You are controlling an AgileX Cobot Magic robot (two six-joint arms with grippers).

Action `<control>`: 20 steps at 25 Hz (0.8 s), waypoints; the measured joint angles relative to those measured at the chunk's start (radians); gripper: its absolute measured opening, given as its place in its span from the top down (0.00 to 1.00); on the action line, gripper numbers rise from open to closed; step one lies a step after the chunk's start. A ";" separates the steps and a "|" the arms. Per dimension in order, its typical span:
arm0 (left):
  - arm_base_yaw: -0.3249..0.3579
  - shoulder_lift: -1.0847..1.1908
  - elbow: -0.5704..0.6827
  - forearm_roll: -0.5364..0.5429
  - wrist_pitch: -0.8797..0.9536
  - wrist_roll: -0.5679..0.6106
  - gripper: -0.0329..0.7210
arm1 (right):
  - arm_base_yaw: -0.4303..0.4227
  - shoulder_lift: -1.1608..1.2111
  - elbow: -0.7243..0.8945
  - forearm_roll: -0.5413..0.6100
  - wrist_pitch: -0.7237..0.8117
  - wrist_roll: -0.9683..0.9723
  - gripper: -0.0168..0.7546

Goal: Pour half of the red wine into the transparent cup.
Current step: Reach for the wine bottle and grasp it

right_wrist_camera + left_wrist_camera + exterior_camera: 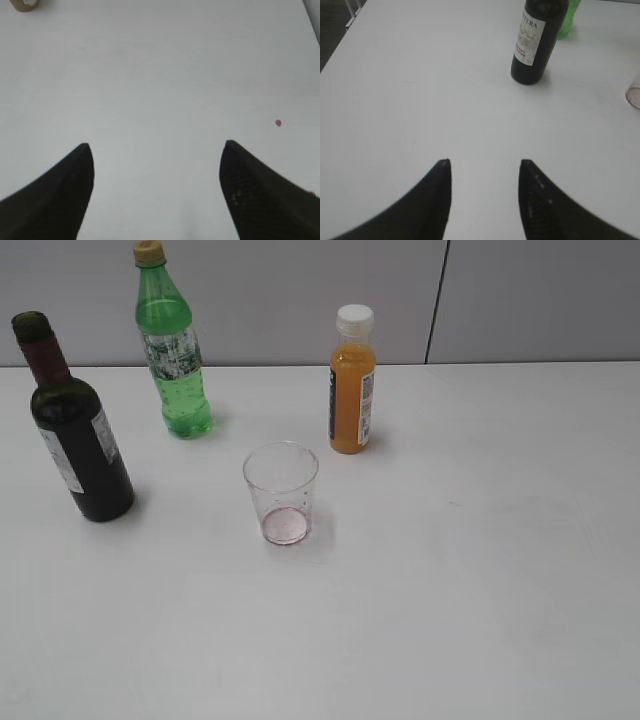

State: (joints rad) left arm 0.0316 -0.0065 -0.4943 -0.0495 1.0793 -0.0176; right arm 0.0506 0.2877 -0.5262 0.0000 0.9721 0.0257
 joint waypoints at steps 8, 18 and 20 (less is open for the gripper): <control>0.000 0.000 0.000 0.000 0.000 0.000 0.52 | 0.000 -0.205 0.013 0.000 -0.065 -0.001 0.21; 0.000 0.000 0.000 0.000 0.000 0.000 0.52 | 0.000 -0.292 0.039 0.021 -0.140 0.000 0.21; 0.000 0.000 0.000 0.000 0.000 0.000 0.52 | 0.000 -0.292 0.016 0.024 -0.074 0.001 0.21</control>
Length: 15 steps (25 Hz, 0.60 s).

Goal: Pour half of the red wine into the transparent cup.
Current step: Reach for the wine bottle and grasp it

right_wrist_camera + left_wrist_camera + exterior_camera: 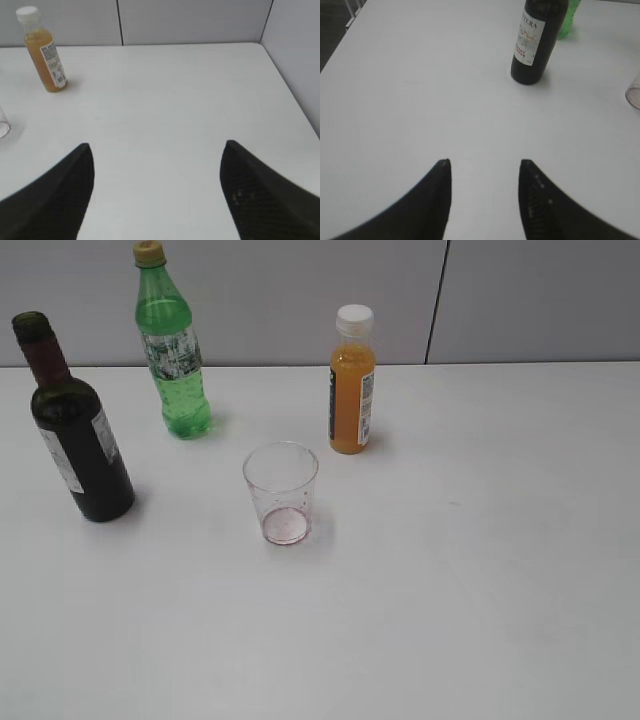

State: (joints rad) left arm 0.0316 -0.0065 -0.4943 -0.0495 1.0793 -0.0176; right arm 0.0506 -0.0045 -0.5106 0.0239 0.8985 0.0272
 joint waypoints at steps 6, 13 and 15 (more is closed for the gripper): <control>0.000 0.000 0.000 0.000 0.000 0.000 0.52 | 0.000 -0.001 -0.003 0.001 0.145 -0.001 0.21; 0.000 0.000 0.000 0.000 0.000 0.000 0.52 | 0.000 -0.001 0.014 0.007 0.152 -0.001 0.21; 0.000 0.000 0.000 0.000 0.000 0.000 0.52 | 0.000 -0.001 0.015 0.009 0.152 -0.001 0.21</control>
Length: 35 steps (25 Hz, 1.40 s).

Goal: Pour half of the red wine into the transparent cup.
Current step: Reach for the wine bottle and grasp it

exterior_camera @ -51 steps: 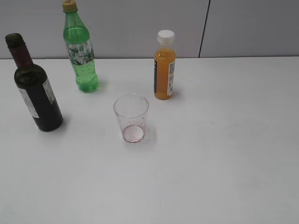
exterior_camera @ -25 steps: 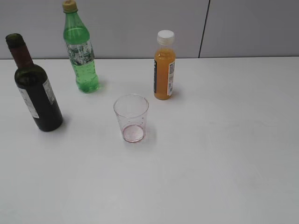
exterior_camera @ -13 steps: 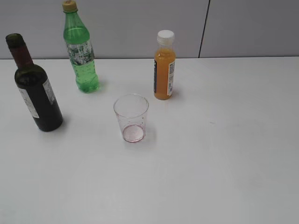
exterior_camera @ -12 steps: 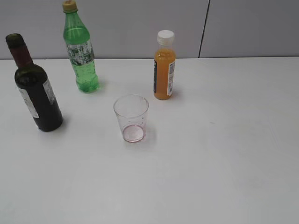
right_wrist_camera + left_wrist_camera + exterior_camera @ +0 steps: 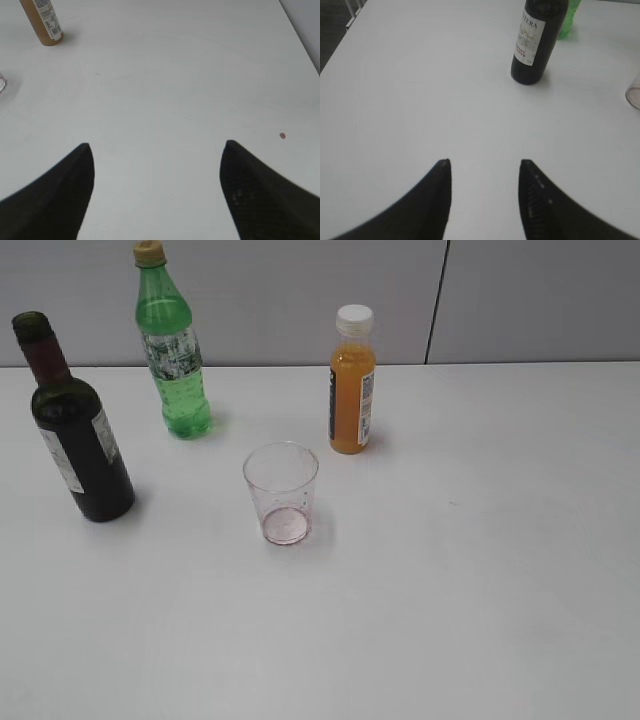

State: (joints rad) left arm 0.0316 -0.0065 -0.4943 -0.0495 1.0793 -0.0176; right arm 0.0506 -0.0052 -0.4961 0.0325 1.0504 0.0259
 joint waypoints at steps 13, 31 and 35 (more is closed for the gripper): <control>0.000 0.000 0.000 0.000 0.000 0.000 0.52 | 0.000 0.000 0.000 0.004 -0.001 0.001 0.21; 0.000 0.000 0.000 -0.001 0.000 0.000 0.52 | 0.000 0.000 0.000 0.004 -0.001 0.002 0.21; 0.000 0.000 0.000 -0.005 0.000 0.000 0.52 | 0.000 0.000 0.000 0.004 -0.001 0.002 0.21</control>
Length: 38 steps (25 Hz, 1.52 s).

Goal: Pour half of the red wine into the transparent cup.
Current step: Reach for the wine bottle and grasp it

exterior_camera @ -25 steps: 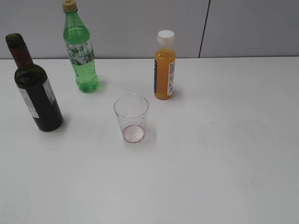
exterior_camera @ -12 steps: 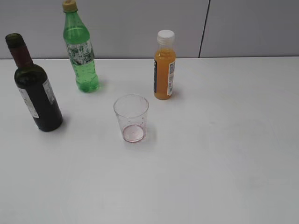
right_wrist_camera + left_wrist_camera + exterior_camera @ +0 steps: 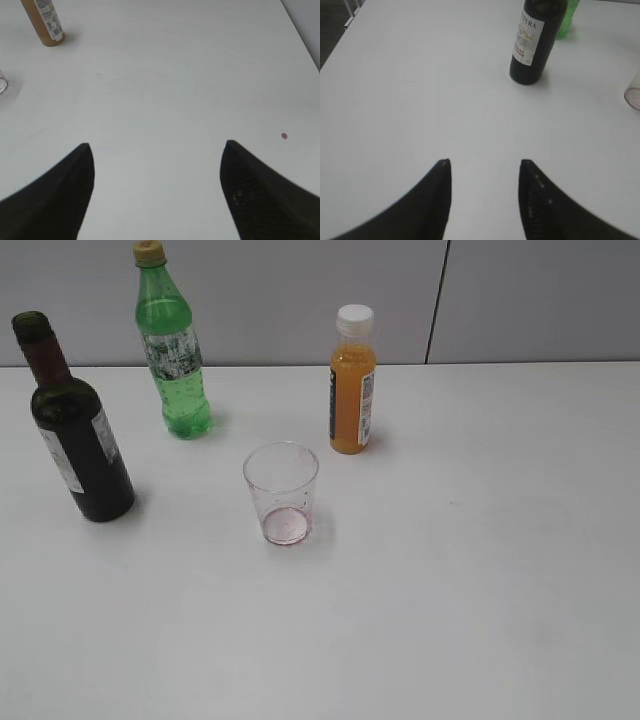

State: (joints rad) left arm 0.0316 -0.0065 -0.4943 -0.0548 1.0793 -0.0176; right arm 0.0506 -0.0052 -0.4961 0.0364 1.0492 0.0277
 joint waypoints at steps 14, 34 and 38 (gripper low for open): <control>0.000 0.000 -0.004 -0.037 -0.023 0.000 0.07 | 0.000 0.000 0.000 0.000 0.000 0.001 0.21; 0.000 0.505 0.200 -0.014 -1.090 -0.004 0.15 | 0.000 0.000 0.000 0.000 0.000 0.000 0.21; 0.000 0.611 0.246 -0.011 -1.194 -0.006 0.17 | 0.000 0.000 0.000 0.000 0.000 0.000 0.21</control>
State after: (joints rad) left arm 0.0316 0.6048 -0.2480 -0.0657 -0.1146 -0.0233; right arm 0.0506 -0.0052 -0.4961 0.0364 1.0492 0.0279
